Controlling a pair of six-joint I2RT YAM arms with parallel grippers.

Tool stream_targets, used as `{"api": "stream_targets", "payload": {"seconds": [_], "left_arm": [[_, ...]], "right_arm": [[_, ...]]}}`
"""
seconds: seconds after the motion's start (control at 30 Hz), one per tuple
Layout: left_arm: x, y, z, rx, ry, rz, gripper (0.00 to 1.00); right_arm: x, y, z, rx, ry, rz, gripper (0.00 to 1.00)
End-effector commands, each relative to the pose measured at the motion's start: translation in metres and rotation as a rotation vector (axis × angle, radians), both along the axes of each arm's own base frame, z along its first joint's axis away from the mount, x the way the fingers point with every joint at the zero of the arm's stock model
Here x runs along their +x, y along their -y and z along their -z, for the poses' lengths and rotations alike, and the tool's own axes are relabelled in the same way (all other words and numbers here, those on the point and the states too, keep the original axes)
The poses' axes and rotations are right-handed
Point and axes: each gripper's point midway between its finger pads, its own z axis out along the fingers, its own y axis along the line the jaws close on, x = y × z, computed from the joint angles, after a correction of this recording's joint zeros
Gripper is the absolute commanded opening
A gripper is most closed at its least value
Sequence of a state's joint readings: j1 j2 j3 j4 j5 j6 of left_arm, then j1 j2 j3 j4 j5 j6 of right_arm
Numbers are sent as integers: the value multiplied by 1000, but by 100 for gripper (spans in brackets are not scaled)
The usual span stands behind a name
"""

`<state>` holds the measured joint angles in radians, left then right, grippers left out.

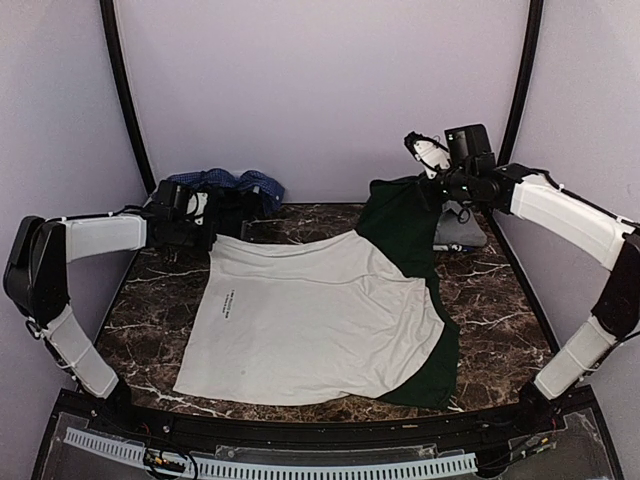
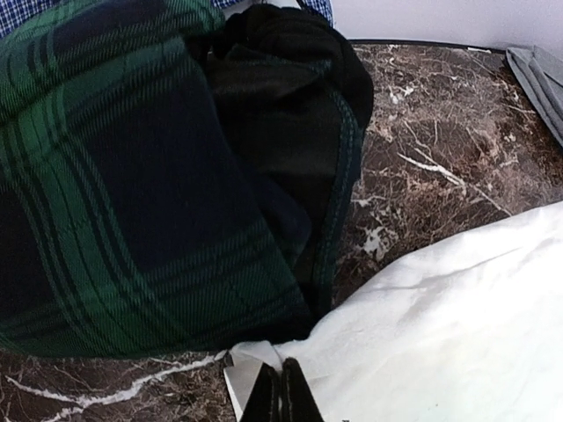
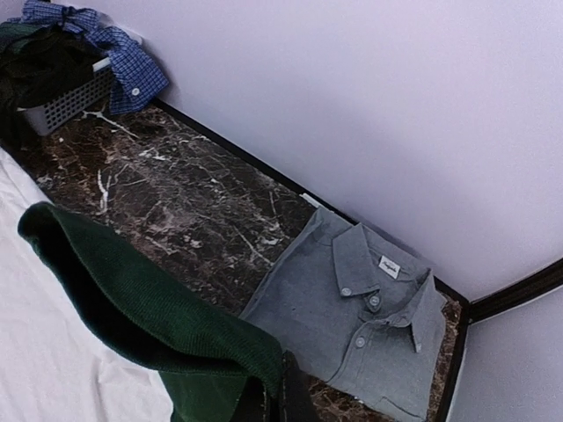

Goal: Fold and stack the mixed laundry pile
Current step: Fold the flattened T-shirt at the center of the board.

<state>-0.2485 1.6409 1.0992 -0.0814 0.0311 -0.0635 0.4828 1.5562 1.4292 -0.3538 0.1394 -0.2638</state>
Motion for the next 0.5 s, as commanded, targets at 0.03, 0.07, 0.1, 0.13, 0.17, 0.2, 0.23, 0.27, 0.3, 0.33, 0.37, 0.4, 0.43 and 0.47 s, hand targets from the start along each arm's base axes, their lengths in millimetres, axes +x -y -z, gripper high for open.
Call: {"api": "stream_targets", "payload": {"seconds": [0.03, 0.07, 0.1, 0.13, 0.17, 0.2, 0.23, 0.27, 0.3, 0.33, 0.37, 0.4, 0.43, 0.47], "left_arm": [[-23, -5, -11, -16, 29, 15, 0], [-29, -8, -3, -7, 6, 3, 0], [-35, -10, -1, -10, -6, -6, 0], [-43, -13, 9, -5, -31, -12, 0], [-48, -14, 11, -12, -46, -23, 0], [-54, -16, 18, -10, -71, -31, 0], [-61, -18, 22, -14, -98, -41, 0], [-67, -19, 29, -15, -120, -46, 0], [-73, -19, 33, -27, -148, -54, 0], [-80, -20, 40, -27, -186, -57, 0], [-85, -19, 45, -41, -214, -63, 0], [-91, -20, 50, -38, -249, -69, 0], [-94, -22, 54, -38, -269, -89, 0], [-100, -25, 59, -29, -298, -102, 0]], "right_arm": [[-55, -26, 17, 68, -103, -107, 0], [-64, -29, 26, 65, -130, -116, 0], [-72, -30, 35, 60, -159, -119, 0], [-80, -31, 42, 59, -183, -125, 0], [-87, -32, 49, 53, -203, -132, 0], [-95, -31, 60, 41, -228, -132, 0], [-102, -28, 67, 36, -250, -129, 0], [-109, -28, 73, 41, -274, -137, 0], [-117, -28, 79, 46, -299, -144, 0], [-125, -29, 85, 51, -322, -153, 0], [-133, -30, 90, 49, -345, -165, 0], [-139, -31, 95, 48, -364, -167, 0], [-144, -31, 98, 45, -381, -166, 0], [-148, -30, 100, 43, -399, -163, 0]]}}
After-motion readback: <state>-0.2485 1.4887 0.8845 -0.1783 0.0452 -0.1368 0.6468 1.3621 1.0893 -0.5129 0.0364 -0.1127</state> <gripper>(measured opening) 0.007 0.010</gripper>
